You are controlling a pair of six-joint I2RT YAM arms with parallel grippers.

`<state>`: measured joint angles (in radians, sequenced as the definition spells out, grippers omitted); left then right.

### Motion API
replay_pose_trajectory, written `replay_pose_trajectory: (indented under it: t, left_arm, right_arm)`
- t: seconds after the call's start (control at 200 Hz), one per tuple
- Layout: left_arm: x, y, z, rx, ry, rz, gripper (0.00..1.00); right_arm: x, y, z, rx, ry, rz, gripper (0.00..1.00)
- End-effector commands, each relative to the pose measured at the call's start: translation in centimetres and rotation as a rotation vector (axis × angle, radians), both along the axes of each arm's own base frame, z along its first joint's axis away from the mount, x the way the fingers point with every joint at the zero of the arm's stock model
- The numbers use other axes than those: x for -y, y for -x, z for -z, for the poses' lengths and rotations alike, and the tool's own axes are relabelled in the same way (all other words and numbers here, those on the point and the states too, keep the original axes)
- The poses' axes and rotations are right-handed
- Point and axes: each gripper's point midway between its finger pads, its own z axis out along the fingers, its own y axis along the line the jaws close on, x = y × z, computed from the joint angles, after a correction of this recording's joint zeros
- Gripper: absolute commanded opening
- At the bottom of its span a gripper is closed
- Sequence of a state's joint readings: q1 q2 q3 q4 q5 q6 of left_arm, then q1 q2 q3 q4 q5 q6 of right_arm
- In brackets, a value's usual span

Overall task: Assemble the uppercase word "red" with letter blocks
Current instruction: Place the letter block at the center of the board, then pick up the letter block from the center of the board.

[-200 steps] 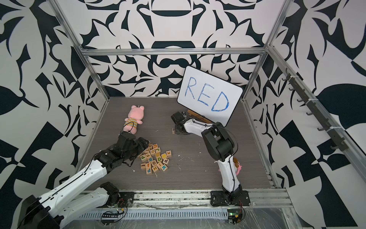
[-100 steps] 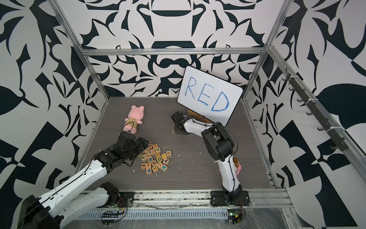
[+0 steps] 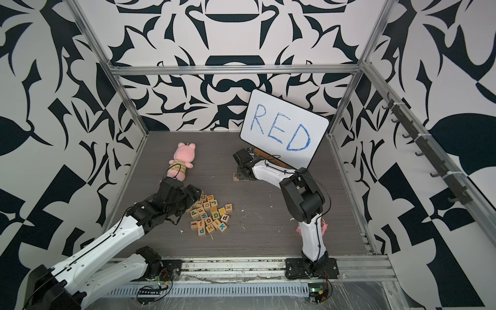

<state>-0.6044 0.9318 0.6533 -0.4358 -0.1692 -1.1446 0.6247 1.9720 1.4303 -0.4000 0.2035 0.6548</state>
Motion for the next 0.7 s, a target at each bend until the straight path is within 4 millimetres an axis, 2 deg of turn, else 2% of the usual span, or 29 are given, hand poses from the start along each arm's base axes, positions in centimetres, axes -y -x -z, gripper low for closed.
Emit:
replay_pose_trajectory:
  t: [0.0, 0.17, 0.27, 0.39, 0.545, 0.695]
  left_arm:
    - [-0.4, 0.0, -0.6, 0.005, -0.023, -0.008, 0.81]
    - [-1.0, 0.1, -0.4, 0.002, -0.052, -0.026, 0.81]
    - [-1.0, 0.4, -0.2, -0.015, -0.045, -0.027, 0.81]
    - [-0.2, 0.6, -0.4, -0.004, 0.019, -0.009, 0.80]
    - [-2.2, 0.9, 0.6, -0.002, -0.014, -0.101, 0.77]
    - [-1.9, 1.0, 0.7, -0.011, 0.020, -0.100, 0.77]
  right_arm:
    - [-0.4, 0.6, -4.4, 0.075, -0.044, -0.026, 0.43]
    - [-0.1, 3.3, -9.3, 0.201, -0.070, -0.118, 0.39]
    - [-0.8, 5.8, -11.2, 0.258, -0.114, -0.233, 0.45]
    - [-1.4, 8.7, -12.2, 0.260, -0.092, -0.343, 0.50]
    - [-4.2, 12.6, -12.3, 0.271, -0.053, -0.520, 0.53]
    - [-5.8, 14.9, -12.2, 0.251, -0.089, -0.544, 0.51]
